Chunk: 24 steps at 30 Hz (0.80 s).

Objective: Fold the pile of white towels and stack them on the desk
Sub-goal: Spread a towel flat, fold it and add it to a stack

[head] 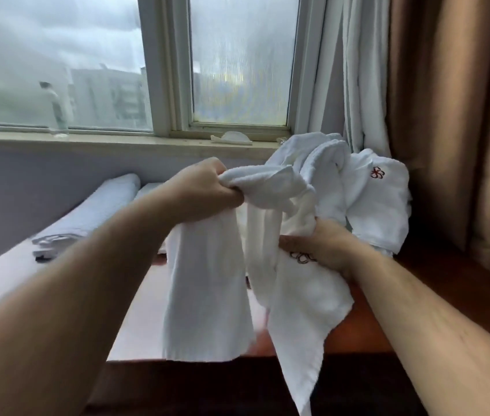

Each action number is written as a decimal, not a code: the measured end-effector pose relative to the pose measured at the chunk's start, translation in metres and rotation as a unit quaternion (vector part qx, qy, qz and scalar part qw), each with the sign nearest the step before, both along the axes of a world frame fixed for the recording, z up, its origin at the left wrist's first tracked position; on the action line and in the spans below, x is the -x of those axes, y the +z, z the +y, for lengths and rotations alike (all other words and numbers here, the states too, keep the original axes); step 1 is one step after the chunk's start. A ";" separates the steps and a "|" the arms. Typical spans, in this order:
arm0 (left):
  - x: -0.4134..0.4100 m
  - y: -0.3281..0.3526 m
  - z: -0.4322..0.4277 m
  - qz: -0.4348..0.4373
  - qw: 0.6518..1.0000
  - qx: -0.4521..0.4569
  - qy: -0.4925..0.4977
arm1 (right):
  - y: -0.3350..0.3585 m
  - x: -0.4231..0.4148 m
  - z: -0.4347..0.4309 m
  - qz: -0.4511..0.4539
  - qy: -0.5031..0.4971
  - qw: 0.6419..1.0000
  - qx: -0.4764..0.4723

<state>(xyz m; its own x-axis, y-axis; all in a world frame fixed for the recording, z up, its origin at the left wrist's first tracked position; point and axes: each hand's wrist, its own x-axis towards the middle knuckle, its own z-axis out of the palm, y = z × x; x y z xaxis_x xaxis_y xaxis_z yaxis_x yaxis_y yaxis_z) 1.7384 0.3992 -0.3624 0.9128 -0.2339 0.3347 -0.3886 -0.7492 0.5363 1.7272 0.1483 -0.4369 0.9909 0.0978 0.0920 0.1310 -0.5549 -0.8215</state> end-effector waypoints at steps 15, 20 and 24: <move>-0.030 -0.090 0.043 -0.019 0.972 -0.170 0.160 | -0.028 0.004 -0.015 0.028 -0.062 0.989 0.131; -0.033 -0.095 0.024 0.212 0.977 0.029 -0.005 | -0.031 -0.005 -0.028 0.120 0.056 0.990 -0.047; -0.029 -0.092 0.025 0.290 0.951 -0.017 -0.104 | -0.033 -0.018 -0.024 0.071 0.051 0.983 0.160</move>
<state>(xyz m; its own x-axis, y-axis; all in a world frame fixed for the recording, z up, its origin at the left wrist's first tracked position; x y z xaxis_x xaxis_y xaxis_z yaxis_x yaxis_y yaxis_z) 1.7671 0.4240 -0.4545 0.8748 -0.4305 -0.2221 -0.1761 -0.7098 0.6820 1.7448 0.1244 -0.4702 0.9752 0.1982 -0.0986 0.0953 -0.7778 -0.6212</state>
